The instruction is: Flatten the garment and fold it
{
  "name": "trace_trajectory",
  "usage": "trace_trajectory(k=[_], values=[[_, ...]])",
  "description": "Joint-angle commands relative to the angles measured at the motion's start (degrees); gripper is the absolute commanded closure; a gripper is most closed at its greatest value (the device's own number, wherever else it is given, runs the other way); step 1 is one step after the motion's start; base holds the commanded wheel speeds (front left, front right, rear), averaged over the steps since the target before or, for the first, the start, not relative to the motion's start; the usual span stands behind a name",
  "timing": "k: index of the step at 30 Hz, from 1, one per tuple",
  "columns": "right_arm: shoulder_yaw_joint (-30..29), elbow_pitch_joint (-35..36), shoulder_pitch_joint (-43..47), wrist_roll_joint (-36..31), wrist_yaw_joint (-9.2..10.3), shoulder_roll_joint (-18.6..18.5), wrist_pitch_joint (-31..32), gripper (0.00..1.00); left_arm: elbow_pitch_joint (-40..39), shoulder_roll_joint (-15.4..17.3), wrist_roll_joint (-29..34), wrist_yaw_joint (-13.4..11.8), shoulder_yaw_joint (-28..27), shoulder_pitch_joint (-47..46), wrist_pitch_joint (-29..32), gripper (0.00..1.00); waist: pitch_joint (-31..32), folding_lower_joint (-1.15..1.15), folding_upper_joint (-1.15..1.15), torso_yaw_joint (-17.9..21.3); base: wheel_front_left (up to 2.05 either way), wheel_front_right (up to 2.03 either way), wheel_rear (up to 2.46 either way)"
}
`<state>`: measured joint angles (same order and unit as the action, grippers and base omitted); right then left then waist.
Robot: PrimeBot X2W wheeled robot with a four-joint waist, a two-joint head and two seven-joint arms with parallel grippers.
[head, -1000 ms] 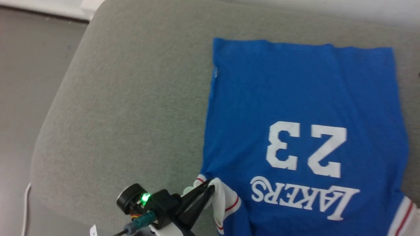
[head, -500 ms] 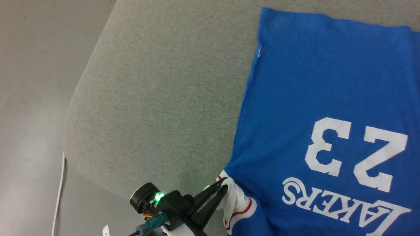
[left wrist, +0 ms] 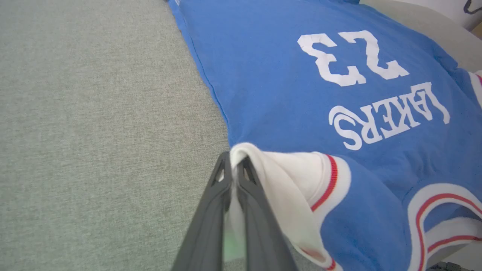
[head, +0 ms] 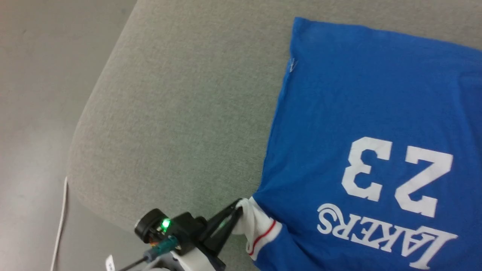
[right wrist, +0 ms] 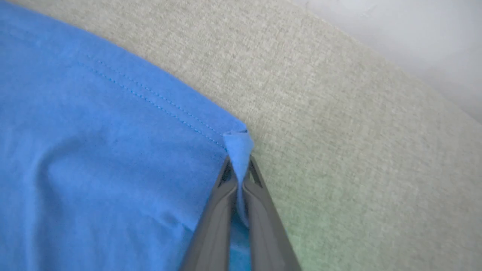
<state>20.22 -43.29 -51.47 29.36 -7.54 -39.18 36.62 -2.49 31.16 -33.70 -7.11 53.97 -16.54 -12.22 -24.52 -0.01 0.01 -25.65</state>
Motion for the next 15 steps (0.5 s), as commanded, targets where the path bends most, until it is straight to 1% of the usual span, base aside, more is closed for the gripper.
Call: trace_trajectory(k=[1, 7, 11, 15], values=[[1.45, -2.04, 3.95, 0.32, 0.05, 0.61, 0.61, 1.00, 0.44, 0.56, -0.84, -0.05, -0.74, 0.26, -0.57, 1.00, 4.16, 0.01, -0.01, 4.20, 0.00, 0.00, 0.00], [4.52, -1.43, 9.51, 2.25, 0.05, 0.89, -2.13, 1.00, 2.22, 2.54, -2.86, -0.48, -1.95, 3.08, -1.12, 1.00, 12.07, 0.01, -0.01, 10.28, 0.00, 0.00, 0.00], [4.70, 0.00, 15.54, 5.39, 0.05, -0.29, -3.40, 1.00, 2.95, 3.31, -4.46, -1.27, -2.74, 5.79, -1.51, 1.00, 16.46, 0.01, -0.01, 13.96, 0.00, 0.00, 0.00], [2.81, 2.76, 22.82, 8.86, 0.05, -2.06, -4.64, 1.00, 3.57, 3.49, -5.88, -2.14, -3.87, 8.08, -1.94, 1.00, 19.79, 0.01, -0.01, 16.79, 0.00, 0.00, 0.00]])
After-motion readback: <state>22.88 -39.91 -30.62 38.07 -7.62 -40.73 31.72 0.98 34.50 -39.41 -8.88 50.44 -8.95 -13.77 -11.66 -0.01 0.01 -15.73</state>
